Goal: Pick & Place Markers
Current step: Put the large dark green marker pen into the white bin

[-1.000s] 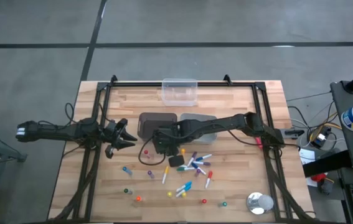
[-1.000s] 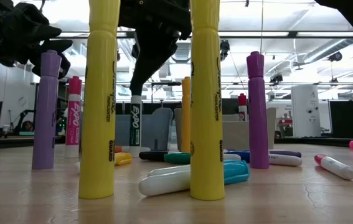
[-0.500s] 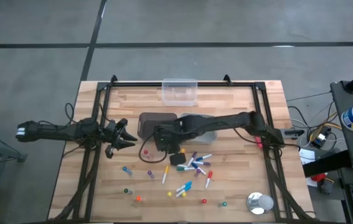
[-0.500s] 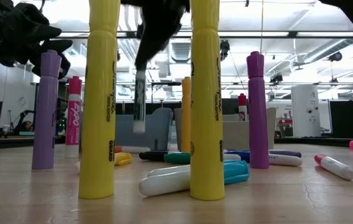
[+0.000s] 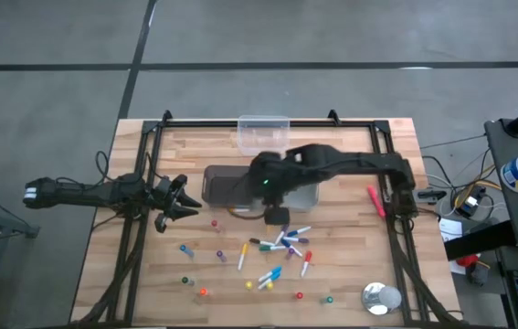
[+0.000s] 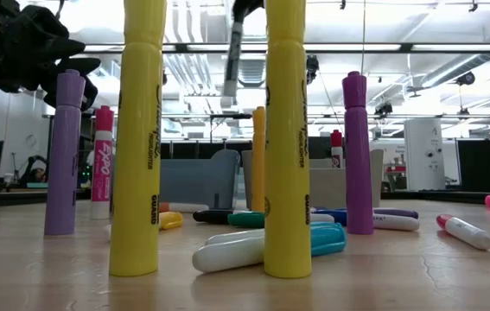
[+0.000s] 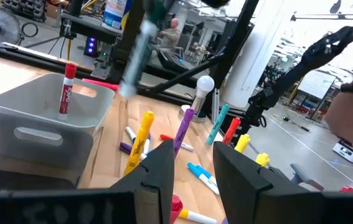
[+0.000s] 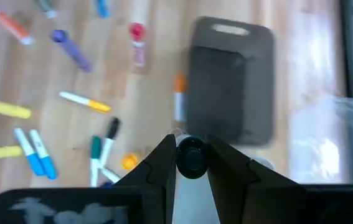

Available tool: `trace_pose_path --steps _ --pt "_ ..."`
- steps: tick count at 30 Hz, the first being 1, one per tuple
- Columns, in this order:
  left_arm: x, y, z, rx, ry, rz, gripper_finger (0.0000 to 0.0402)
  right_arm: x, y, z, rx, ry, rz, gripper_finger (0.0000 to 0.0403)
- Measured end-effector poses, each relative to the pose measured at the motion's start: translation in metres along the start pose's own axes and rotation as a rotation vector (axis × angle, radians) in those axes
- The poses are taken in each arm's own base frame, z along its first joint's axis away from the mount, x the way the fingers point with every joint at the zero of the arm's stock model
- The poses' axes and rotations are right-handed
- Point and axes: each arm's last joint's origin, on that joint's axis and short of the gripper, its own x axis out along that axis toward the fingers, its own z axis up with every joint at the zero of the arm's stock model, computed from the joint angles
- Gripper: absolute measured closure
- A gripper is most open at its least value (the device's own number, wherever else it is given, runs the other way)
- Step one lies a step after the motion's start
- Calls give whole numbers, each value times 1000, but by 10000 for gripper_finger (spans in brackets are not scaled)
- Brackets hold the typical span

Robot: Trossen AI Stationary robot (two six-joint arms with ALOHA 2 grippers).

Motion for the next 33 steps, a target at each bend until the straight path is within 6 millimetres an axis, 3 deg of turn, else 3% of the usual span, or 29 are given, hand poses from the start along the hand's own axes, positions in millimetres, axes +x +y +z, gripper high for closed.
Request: trace_pose_path --steps 7,13,23,33 --pt "0 0 0 -8 0 0 297 -36 -27 -13 151 -25 -47 331" --pt "0 0 0 -10 0 0 297 -43 -54 -26 272 50 -158 330" --pt "0 0 0 -10 0 0 297 -22 -79 -37 292 125 -189 331" --pt "0 0 0 -10 3 2 297 22 -82 -52 261 210 -133 332"
